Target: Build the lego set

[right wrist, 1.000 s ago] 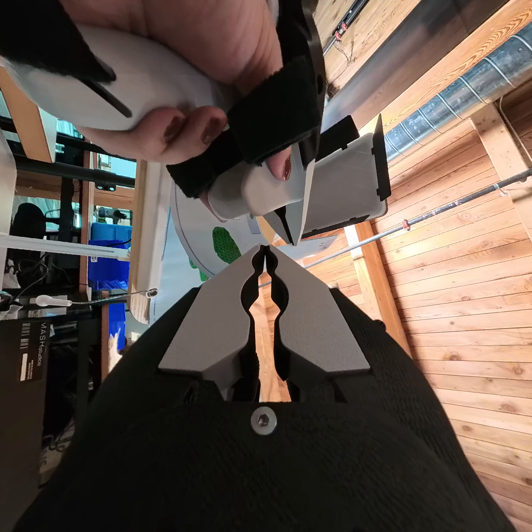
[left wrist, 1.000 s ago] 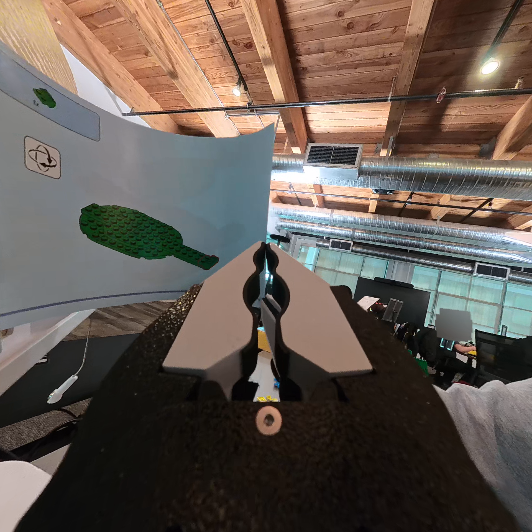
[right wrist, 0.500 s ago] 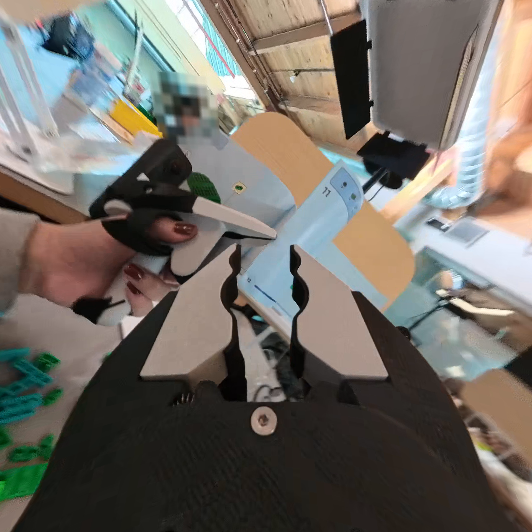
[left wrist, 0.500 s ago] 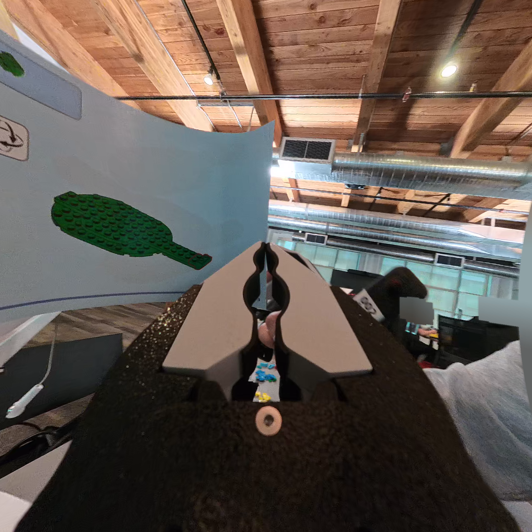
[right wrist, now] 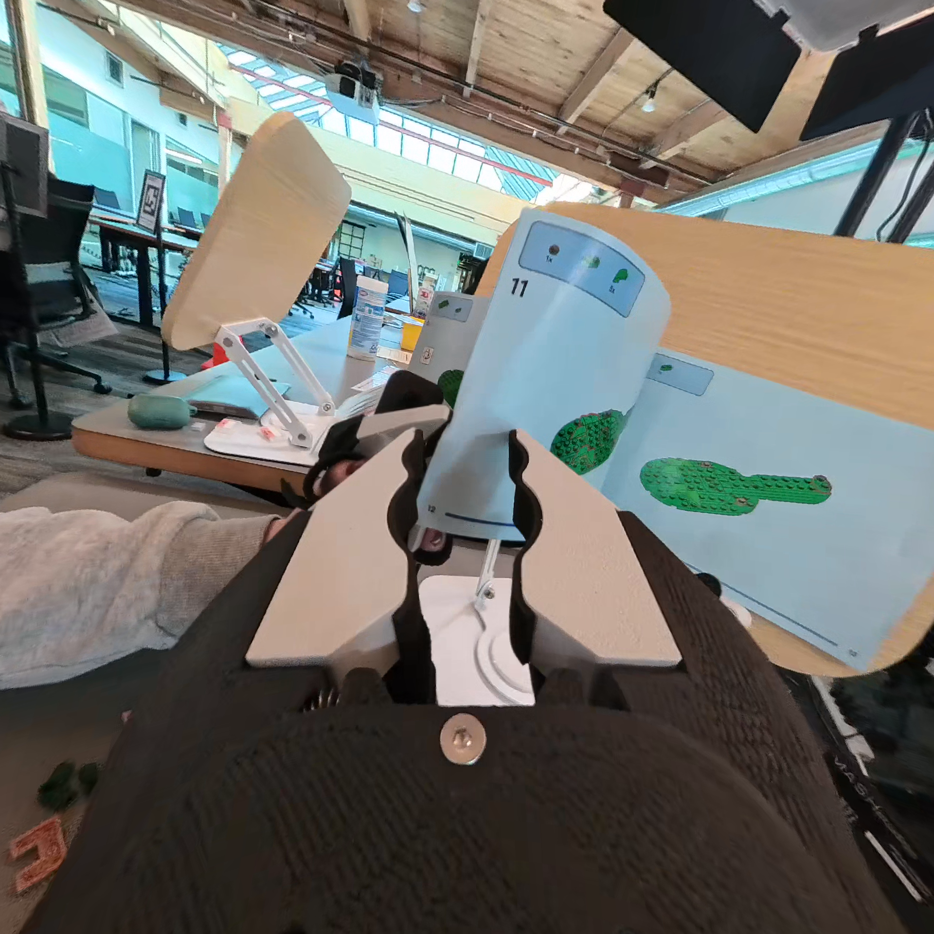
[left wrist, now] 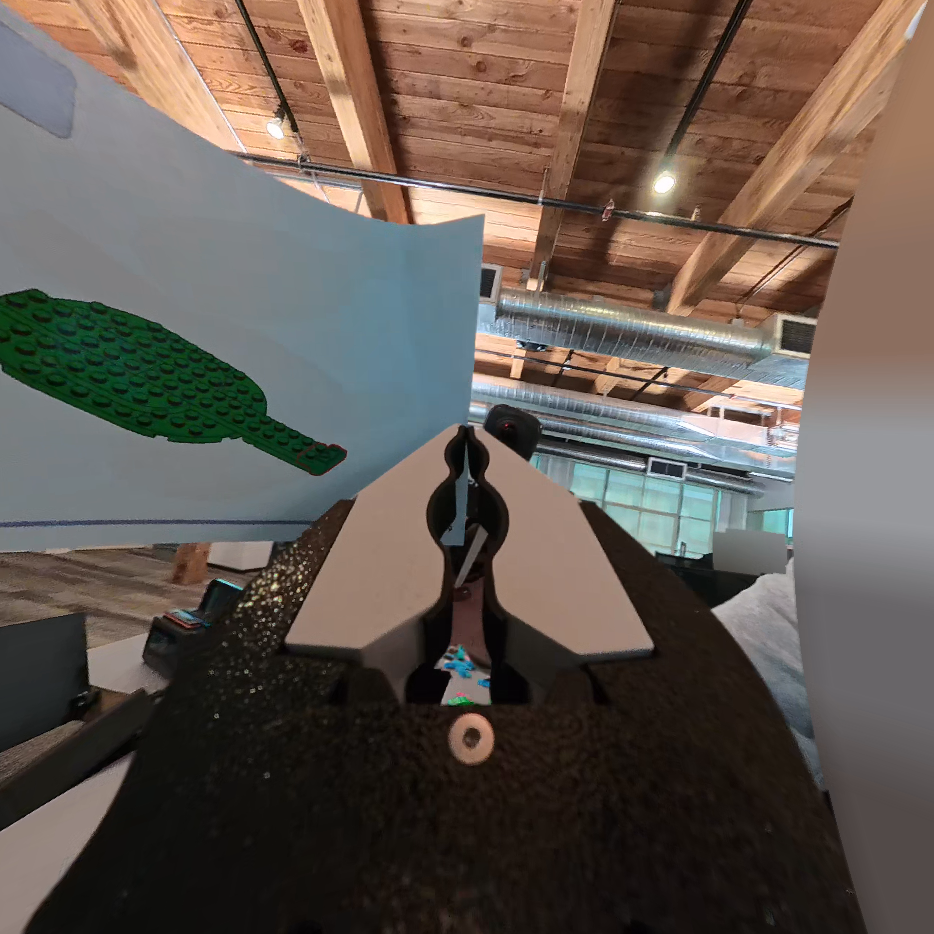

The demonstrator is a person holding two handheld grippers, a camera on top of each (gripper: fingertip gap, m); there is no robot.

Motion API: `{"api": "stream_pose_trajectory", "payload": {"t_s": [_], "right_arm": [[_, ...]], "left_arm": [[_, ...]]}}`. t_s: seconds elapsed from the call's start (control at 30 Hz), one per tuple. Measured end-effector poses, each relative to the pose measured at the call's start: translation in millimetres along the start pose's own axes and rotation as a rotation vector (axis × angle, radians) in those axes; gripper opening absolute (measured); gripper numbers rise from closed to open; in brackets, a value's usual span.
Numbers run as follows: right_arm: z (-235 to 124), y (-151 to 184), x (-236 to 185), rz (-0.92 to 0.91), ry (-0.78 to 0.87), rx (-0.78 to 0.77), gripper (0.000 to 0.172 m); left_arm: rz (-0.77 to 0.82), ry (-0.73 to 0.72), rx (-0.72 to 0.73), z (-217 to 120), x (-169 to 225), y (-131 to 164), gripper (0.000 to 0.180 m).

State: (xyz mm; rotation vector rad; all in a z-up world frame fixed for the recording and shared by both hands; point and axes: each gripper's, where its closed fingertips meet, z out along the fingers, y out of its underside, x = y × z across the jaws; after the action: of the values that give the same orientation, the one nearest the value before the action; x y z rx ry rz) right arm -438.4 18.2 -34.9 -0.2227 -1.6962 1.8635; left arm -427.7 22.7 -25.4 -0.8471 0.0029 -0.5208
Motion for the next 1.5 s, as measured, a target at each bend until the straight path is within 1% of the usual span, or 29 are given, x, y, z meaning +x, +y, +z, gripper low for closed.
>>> {"api": "stream_pose_trajectory", "payload": {"t_s": [0.2, 0.47, 0.73, 0.83, 0.97, 1.07, 1.13, 1.17, 1.2, 1.27, 1.33, 1.4, 1.43, 1.47, 1.5], "right_arm": [[0, 1, 0, 0.059, -0.045, 0.032, 0.032], [-4, -9, -4, 0.234, -0.161, 0.123, 0.031], [-6, -10, -4, 0.294, -0.19, 0.157, 0.031], [-7, -10, -1, 0.285, -0.168, 0.164, 0.029], [-15, -13, 14, 0.242, -0.059, 0.185, 0.022], [-19, -8, 24, 0.189, 0.021, 0.144, 0.022], [-22, -6, 39, 0.147, 0.143, 0.121, 0.023], [-28, -6, 54, 0.109, 0.26, 0.117, 0.025], [-36, -7, 68, 0.044, 0.394, 0.111, 0.025], [-55, -17, 86, -0.145, 0.633, 0.086, 0.025], [-72, -33, 88, -0.347, 0.826, 0.075, 0.02], [-74, -48, 73, -0.552, 0.901, 0.074, 0.013], [-67, -50, 63, -0.638, 0.888, 0.04, 0.005], [-57, -43, 58, -0.69, 0.869, -0.04, 0.0], [-47, -32, 58, -0.7, 0.855, -0.144, 0.0]], "left_arm": [[-0.046, 0.022, 0.029, -3, -1, -2, 0.0], [-0.097, 0.07, 0.02, 3, 5, 2, 0.0], [-0.118, 0.077, 0.009, 4, 5, 7, 0.0], [-0.106, 0.059, -0.006, 5, 3, 9, 0.0], [-0.032, -0.005, -0.021, 2, -3, 8, 0.0], [-0.003, -0.037, -0.013, -1, -6, 2, 0.0], [0.023, -0.07, -0.017, -1, -10, 2, 0.0], [0.04, -0.092, -0.024, -1, -13, 2, 0.0], [0.053, -0.121, -0.031, -1, -18, 2, 0.0], [0.076, -0.17, -0.033, -2, -26, 1, 0.0], [0.097, -0.256, -0.041, -4, -39, -1, 0.0], [0.138, -0.356, -0.061, -8, -52, -3, 0.0], [0.161, -0.415, -0.068, -10, -58, -6, 0.0], [0.177, -0.464, -0.069, -13, -62, -10, 0.0], [0.176, -0.527, -0.065, -17, -68, -14, 0.0]]}}
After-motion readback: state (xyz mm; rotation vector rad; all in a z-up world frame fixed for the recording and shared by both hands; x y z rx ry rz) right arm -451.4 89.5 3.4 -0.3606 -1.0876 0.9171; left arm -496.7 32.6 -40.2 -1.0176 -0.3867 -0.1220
